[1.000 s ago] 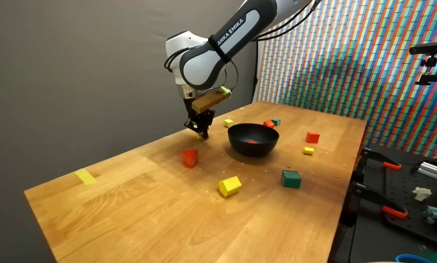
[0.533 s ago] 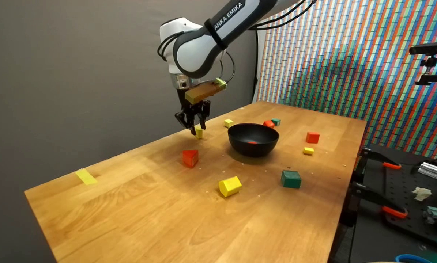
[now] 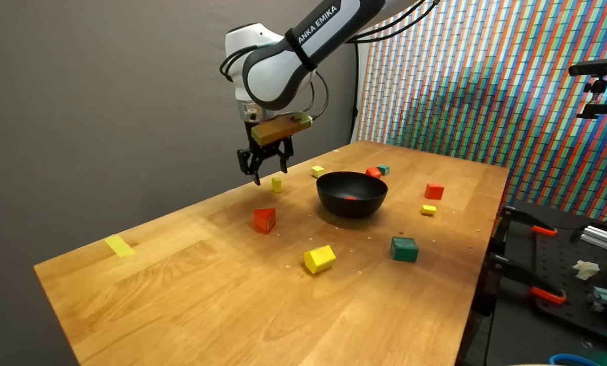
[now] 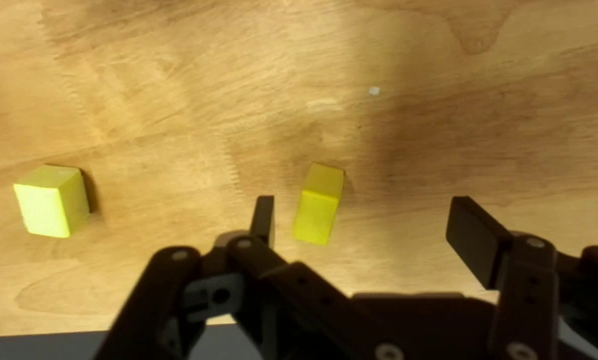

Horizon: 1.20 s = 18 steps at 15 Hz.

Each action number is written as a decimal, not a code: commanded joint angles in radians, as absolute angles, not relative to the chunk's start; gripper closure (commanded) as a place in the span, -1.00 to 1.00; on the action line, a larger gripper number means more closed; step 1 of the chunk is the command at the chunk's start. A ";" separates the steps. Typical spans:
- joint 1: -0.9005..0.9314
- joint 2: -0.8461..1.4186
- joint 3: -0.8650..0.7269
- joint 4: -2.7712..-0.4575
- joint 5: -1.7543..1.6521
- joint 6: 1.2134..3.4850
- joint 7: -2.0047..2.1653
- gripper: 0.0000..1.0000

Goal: Place all the blocks inside the black bowl

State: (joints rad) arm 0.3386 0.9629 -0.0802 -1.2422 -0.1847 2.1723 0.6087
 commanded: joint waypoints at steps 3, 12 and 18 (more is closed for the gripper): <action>0.282 1.005 -0.114 -1.232 -0.121 2.260 0.753 -1.00; 0.215 0.994 -0.059 -1.264 -0.011 2.300 0.718 0.51; 0.226 0.998 -0.045 -1.257 0.008 2.312 0.715 -0.35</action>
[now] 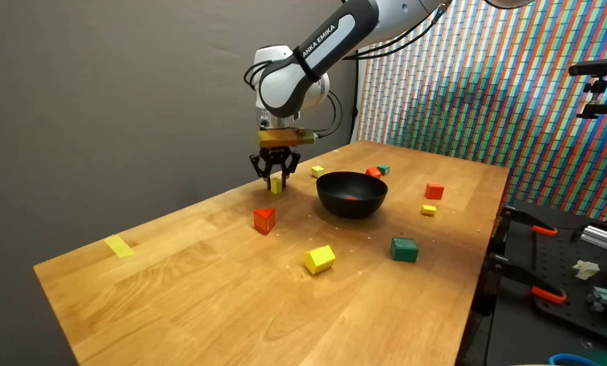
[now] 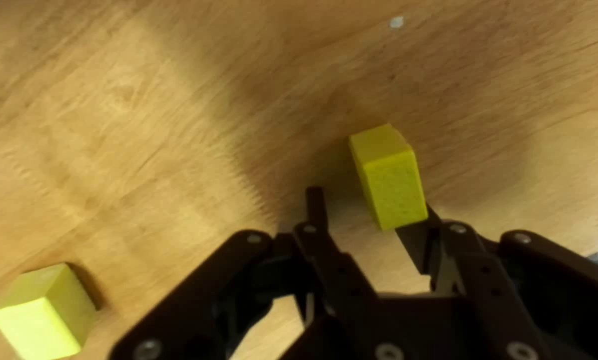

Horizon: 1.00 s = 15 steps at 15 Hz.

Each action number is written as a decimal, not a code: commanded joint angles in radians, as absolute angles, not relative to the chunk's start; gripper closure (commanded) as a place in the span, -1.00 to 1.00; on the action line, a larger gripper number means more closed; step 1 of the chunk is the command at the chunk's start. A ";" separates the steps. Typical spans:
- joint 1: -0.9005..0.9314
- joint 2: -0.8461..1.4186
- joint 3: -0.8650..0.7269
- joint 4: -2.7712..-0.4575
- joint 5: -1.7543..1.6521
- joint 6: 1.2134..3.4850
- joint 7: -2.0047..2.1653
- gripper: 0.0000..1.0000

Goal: Place all the blocks inside the black bowl

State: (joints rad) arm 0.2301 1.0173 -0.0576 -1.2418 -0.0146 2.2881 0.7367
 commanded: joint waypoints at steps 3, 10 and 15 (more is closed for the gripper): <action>0.225 0.999 -0.035 -1.255 0.011 2.318 0.708 -0.83; 0.218 0.999 -0.021 -1.256 0.019 2.310 0.683 0.27; 0.194 0.921 0.020 -1.332 0.039 2.286 0.557 0.92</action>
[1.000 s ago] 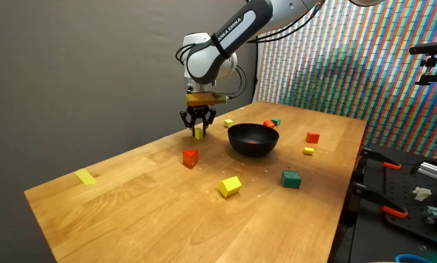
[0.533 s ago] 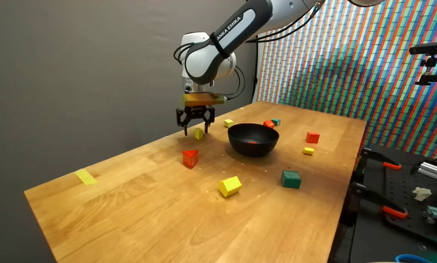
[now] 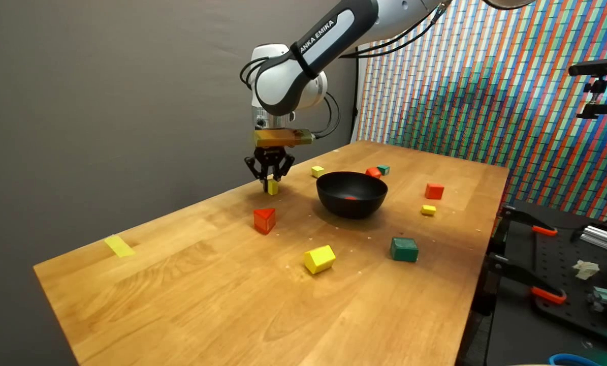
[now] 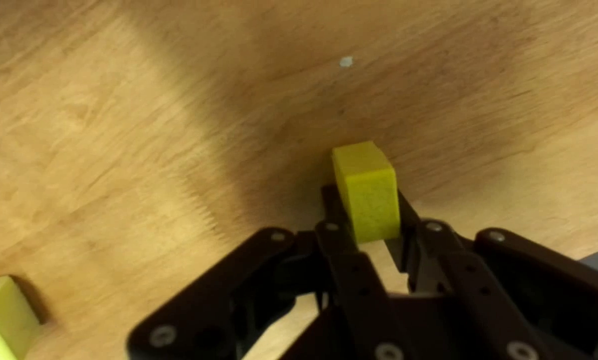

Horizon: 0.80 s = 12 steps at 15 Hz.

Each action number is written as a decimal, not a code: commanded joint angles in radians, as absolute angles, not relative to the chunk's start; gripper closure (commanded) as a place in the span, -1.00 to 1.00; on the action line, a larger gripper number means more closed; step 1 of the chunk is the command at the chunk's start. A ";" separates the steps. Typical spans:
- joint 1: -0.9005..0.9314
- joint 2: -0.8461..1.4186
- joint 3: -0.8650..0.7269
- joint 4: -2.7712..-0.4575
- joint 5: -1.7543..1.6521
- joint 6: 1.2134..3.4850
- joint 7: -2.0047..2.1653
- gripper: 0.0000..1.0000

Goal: Place all the blocks inside the black bowl

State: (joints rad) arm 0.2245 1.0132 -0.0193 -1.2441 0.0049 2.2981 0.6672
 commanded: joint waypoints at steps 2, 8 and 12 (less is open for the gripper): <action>0.177 0.823 0.045 -1.431 0.041 2.259 0.427 0.82; 0.237 0.570 -0.035 -1.701 -0.062 1.995 0.463 0.79; 0.196 0.449 -0.014 -1.909 -0.018 1.961 0.452 0.79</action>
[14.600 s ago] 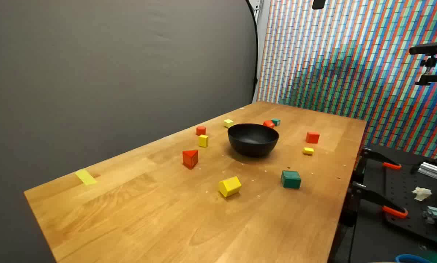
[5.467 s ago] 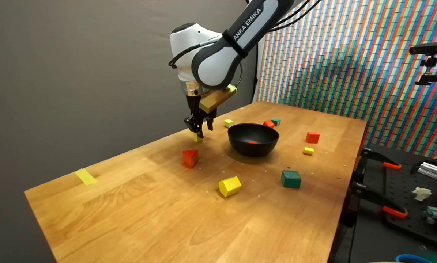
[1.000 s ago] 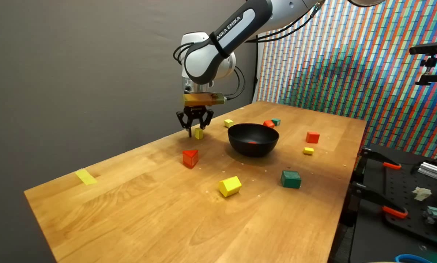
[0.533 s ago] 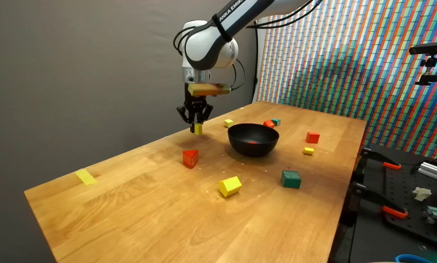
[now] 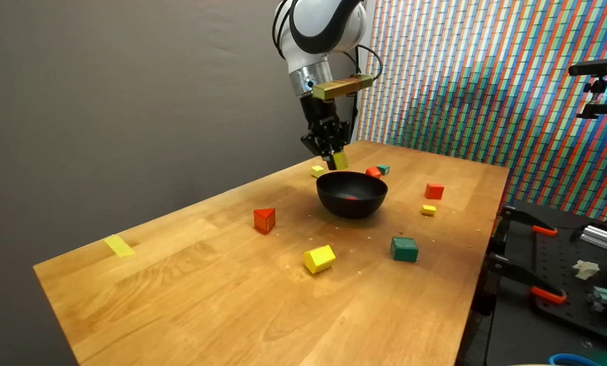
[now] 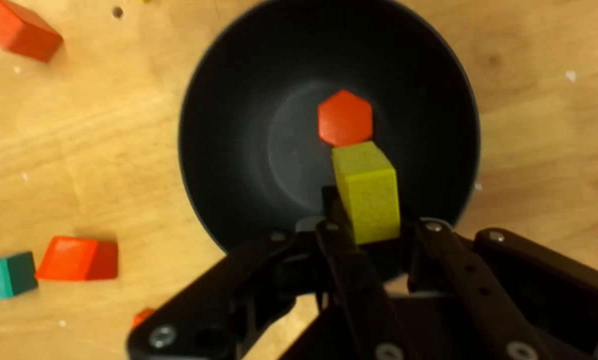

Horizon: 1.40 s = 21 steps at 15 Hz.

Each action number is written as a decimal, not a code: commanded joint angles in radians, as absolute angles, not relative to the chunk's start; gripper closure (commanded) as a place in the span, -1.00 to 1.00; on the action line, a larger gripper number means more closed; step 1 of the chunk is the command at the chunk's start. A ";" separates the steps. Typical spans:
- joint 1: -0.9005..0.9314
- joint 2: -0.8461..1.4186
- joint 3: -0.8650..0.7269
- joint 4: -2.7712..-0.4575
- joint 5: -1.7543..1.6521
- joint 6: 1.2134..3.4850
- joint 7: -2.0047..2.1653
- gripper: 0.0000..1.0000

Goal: Place all the blocks inside the black bowl

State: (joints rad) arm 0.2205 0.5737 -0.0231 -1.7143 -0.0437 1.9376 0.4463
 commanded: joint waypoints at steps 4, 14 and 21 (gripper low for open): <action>0.188 0.464 -0.016 -1.982 0.008 2.091 0.493 -0.13; 0.260 0.332 0.024 -2.039 -0.058 2.438 0.532 -1.00; 0.260 0.576 0.087 -1.747 -0.038 2.323 0.372 -1.00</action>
